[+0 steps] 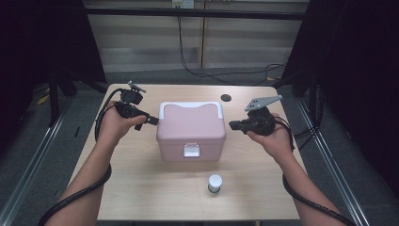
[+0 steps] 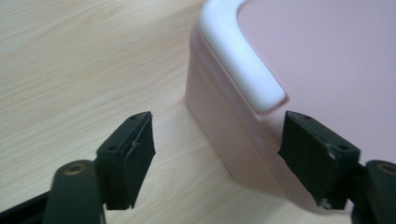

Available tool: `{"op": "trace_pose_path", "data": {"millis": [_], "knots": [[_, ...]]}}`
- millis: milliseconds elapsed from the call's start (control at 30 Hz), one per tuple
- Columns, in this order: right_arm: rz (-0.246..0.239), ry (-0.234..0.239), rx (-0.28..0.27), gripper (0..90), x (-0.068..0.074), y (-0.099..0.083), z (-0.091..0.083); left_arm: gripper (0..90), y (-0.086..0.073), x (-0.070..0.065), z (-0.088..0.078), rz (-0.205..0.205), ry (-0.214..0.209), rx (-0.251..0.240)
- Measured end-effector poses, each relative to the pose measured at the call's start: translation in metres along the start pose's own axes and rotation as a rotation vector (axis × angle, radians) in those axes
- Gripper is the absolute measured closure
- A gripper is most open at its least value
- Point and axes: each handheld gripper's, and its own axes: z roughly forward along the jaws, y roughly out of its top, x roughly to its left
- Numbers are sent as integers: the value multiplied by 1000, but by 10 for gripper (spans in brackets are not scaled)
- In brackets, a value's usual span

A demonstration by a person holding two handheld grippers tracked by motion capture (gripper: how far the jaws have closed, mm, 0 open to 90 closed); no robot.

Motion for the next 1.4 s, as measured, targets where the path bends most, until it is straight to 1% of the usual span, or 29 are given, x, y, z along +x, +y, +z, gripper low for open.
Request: {"op": "trace_pose_path", "data": {"millis": [67, 100, 133, 167, 233, 267, 300, 333, 367, 400, 500, 533, 567, 633, 667, 733, 767, 867, 900, 1000, 1067, 1100, 1133, 1233, 1300, 1367, 1400], "knots": [[5, 9, -12, 898, 3, 5, 1, 228, 4, 1, 0, -13, 2, -12], [8, 21, -18, 898, 5, 8, 3, 218, 7, 1, 1, -22, 1, -7], [8, 21, -18, 898, 5, 8, 3, 214, 7, 1, 1, -22, 1, -7], [14, 38, -13, 898, 7, 11, 5, 212, 11, 0, 3, -30, -6, -6], [13, 43, -14, 898, 8, 13, 6, 210, 13, 0, 5, -34, -12, -12], [18, 57, -15, 898, 9, 15, 8, 206, 15, 0, 6, -37, -14, -14], [18, 59, -12, 896, 11, 17, 11, 192, 18, -1, 10, -40, -13, -16], [18, 59, -12, 896, 11, 17, 11, 173, 18, -1, 10, -40, -13, -16], [13, 61, -13, 892, 13, 19, 15, 163, 22, -1, 13, -56, -7, -25], [13, 61, -13, 892, 13, 19, 15, 163, 22, -1, 13, -56, -7, -25], [10, 72, -5, 892, 16, 20, 22, 163, 26, -1, 19, -77, -20, -51], [5, 73, 1, 894, 16, 19, 24, 163, 28, -1, 21, -81, -20, -48], [14, 79, -9, 895, 17, 19, 26, 163, 30, -1, 25, -79, -29, -39], [13, 80, -8, 899, 17, 20, 26, 163, 31, -2, 27, -84, -28, -37], [10, 83, -3, 900, 17, 20, 26, 163, 32, -3, 29, -78, -30, -35], [2, 79, 5, 900, 18, 21, 26, 163, 34, -3, 32, -83, -38, -42], [6, 79, 0, 900, 18, 20, 26, 163, 36, -4, 35, -93, -44, -44], [14, 82, -3, 900, 17, 20, 26, 162, 36, -4, 38, -98, -50, -45], [18, 84, -4, 900, 17, 19, 26, 161, 37, -4, 39, -107, -53, -49], [12, 84, 3, 900, 17, 20, 26, 162, 38, -5, 41, -109, -65, -52], [12, 84, 6, 900, 17, 21, 27, 163, 39, -7, 42, -103, -74, -52], [20, 85, 7, 900, 17, 20, 26, 165, 39, -8, 43, -106, -85, -52], [20, 85, 7, 900, 17, 20, 26, 167, 39, -8, 43, -106, -85, -52], [21, 77, 5, 900, 18, 20, 26, 173, 39, -11, 45, -106, -104, -54], [24, 74, 5, 900, 19, 20, 26, 170, 39, -13, 45, -94, -98, -51], [30, 77, 7, 900, 18, 20, 27, 171, 39, -15, 44, -93, -97, -47], [31, 77, 9, 900, 18, 21, 27, 174, 39, -15, 43, -87, -97, -37]]}}
